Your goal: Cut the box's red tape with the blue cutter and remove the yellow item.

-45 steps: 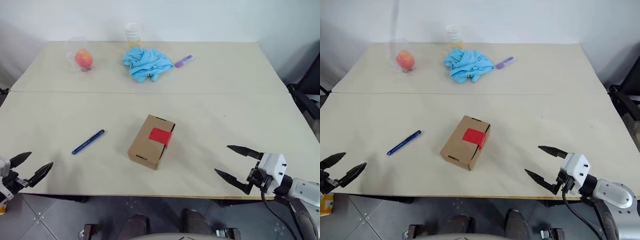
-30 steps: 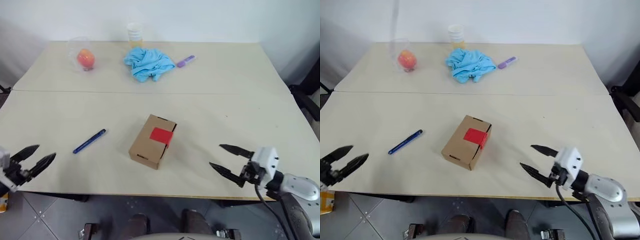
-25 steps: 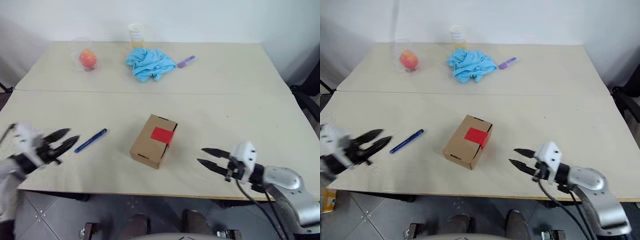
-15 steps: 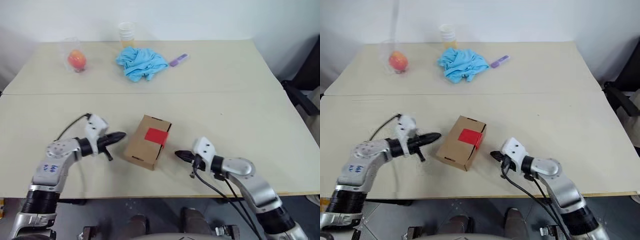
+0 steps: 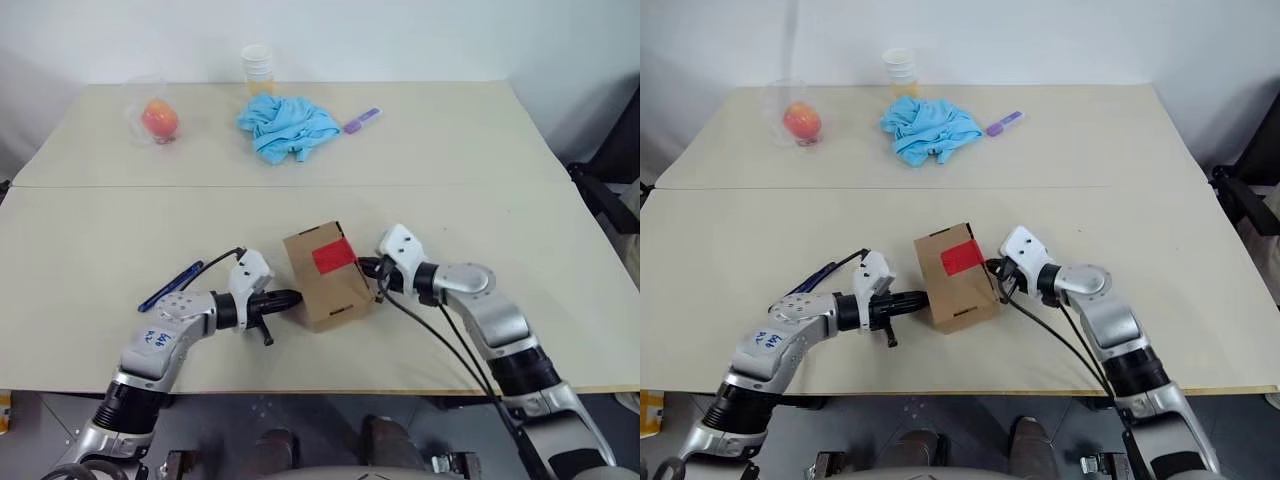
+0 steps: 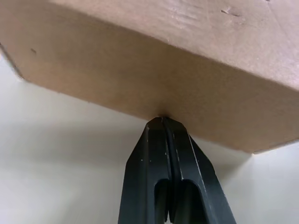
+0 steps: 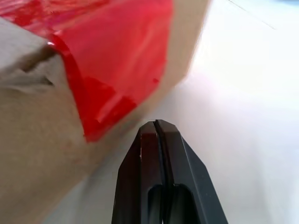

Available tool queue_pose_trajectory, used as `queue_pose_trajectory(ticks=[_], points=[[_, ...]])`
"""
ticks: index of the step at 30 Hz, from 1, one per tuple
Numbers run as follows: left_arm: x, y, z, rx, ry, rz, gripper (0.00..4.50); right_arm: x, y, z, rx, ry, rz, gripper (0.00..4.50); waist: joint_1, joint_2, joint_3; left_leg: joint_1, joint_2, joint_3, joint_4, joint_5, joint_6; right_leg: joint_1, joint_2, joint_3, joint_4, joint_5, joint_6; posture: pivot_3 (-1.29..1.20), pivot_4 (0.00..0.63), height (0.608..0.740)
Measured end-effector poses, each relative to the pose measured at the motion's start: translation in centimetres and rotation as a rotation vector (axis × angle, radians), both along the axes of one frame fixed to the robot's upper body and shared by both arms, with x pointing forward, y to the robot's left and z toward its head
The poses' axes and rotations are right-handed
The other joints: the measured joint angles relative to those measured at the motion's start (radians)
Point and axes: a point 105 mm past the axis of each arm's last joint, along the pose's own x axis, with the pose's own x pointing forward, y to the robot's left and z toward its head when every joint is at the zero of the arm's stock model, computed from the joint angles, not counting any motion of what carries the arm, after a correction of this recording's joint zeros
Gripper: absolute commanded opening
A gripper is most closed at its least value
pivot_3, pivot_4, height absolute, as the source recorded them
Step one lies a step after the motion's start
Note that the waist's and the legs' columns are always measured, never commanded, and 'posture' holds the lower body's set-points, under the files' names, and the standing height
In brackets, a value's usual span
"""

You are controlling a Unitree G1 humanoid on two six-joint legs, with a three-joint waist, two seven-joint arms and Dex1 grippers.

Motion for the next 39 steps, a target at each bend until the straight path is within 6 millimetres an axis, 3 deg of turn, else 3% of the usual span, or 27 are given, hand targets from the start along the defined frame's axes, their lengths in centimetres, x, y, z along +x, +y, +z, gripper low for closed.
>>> queue_pose_trajectory(ticks=[6, 13, 16, 19, 22, 24, 26, 30, 31, 32, 34, 39], points=[[0.1, -1.0, -0.1, -0.023, -0.005, 0.002, 0.02, 2.2, -1.0, 0.4, -0.066, -0.033, 0.028, 0.0, 0.0, 0.0, 0.0, 0.0, 0.0, 0.0, 0.0, 0.0, 0.0, 0.0, 0.0, 0.0, 0.0, 0.0, 0.0, 0.0, 0.15, 0.74], [-0.4, -1.4, 0.4, -0.038, -0.036, -0.016, 0.02, 1.9, -2.2, -0.3, -0.104, -0.021, 0.101, 0.0, -0.001, 0.0, 0.0, 0.0, 0.0, 0.0, 0.0, 0.0, 0.0, 0.0, 0.0, 0.0, -0.001, 0.0, 0.0, 0.0, 0.15, 0.74], [-1.1, 0.2, 0.8, -0.088, -0.041, 0.029, 0.2, 1.7, -4.3, 0.8, -0.076, -0.036, 0.086, 0.17, -0.001, 0.0, 0.0, 0.0, 0.002, 0.0, -0.001, 0.0, 0.0, 0.0, 0.0, 0.0, -0.002, 0.0, 0.0, 0.0, 0.15, 0.74], [-2.5, 4.3, 1.6, -0.119, -0.063, 0.128, 0.89, 0.3, -8.0, 2.3, -0.009, -0.005, 0.057, 0.87, 0.0, 0.0, 0.0, -0.001, 0.006, 0.0, -0.002, 0.0, -0.001, 0.0, 0.0, -0.001, -0.005, 0.0, 0.0, 0.0, 0.15, 0.74], [-4.7, 9.0, 2.6, -0.143, -0.108, 0.223, 1.79, -2.0, -10.2, 2.9, 0.052, 0.028, 0.095, 1.87, -0.002, 0.0, 0.0, -0.001, 0.008, 0.0, -0.003, -0.001, -0.001, 0.0, 0.001, -0.001, -0.007, 0.0, 0.0, 0.0, 0.15, 0.74], [-6.1, 11.8, 3.6, -0.17, -0.152, 0.285, 2.42, -3.4, -10.1, 3.7, 0.13, 0.02, 0.141, 2.57, -0.002, 0.001, 0.001, -0.001, 0.009, 0.0, -0.003, -0.001, -0.001, 0.0, 0.001, -0.001, -0.01, 0.0, 0.0, 0.0, 0.15, 0.74], [-7.6, 16.2, 4.7, -0.139, -0.203, 0.402, 2.96, -5.1, -9.5, 4.7, 0.18, -0.02, 0.202, 3.16, 0.002, 0.001, 0.001, 0.0, 0.009, 0.0, -0.002, -0.002, -0.002, 0.001, 0.002, -0.001, -0.011, 0.0, 0.0, 0.0, 0.15, 0.74], [-11.1, 26.7, 5.8, -0.007, -0.238, 0.685, 4.22, -7.6, -7.0, 5.3, 0.289, -0.113, 0.254, 4.5, 0.003, 0.001, 0.001, 0.001, 0.009, 0.001, -0.002, -0.003, -0.004, 0.003, 0.006, -0.001, -0.012, 0.0, -0.001, 0.0, 0.15, 0.74], [-12.1, 28.9, 6.3, 0.016, -0.246, 0.756, 4.49, -8.0, -6.3, 5.3, 0.318, -0.122, 0.264, 4.5, 0.003, 0.001, 0.001, 0.001, 0.009, 0.001, -0.002, -0.003, -0.003, 0.002, 0.006, -0.001, -0.012, 0.0, -0.001, 0.0, 0.15, 0.74], [-12.9, 30.6, 6.7, 0.032, -0.246, 0.796, 4.49, -8.5, -5.8, 5.5, 0.342, -0.138, 0.271, 4.5, 0.003, 0.002, 0.001, 0.001, 0.009, 0.001, -0.002, -0.003, -0.002, 0.002, 0.005, 0.0, -0.011, 0.0, -0.001, 0.0, 0.15, 0.74], [-14.3, 32.5, 6.8, 0.061, -0.202, 0.819, 4.49, -9.3, -4.8, 6.2, 0.377, -0.18, 0.291, 4.5, 0.006, 0.002, 0.001, 0.001, 0.01, 0.0, -0.002, -0.003, -0.002, 0.002, 0.004, 0.0, -0.01, 0.0, -0.001, 0.0, 0.15, 0.74], [-16.9, 35.3, 4.8, 0.068, -0.066, 0.866, 4.49, -11.4, -3.7, 7.1, 0.394, -0.242, 0.382, 4.5, 0.004, 0.001, 0.001, 0.001, 0.008, 0.0, -0.002, -0.006, 0.003, 0.002, 0.001, 0.0, -0.01, 0.0, -0.002, 0.0, 0.15, 0.74]])
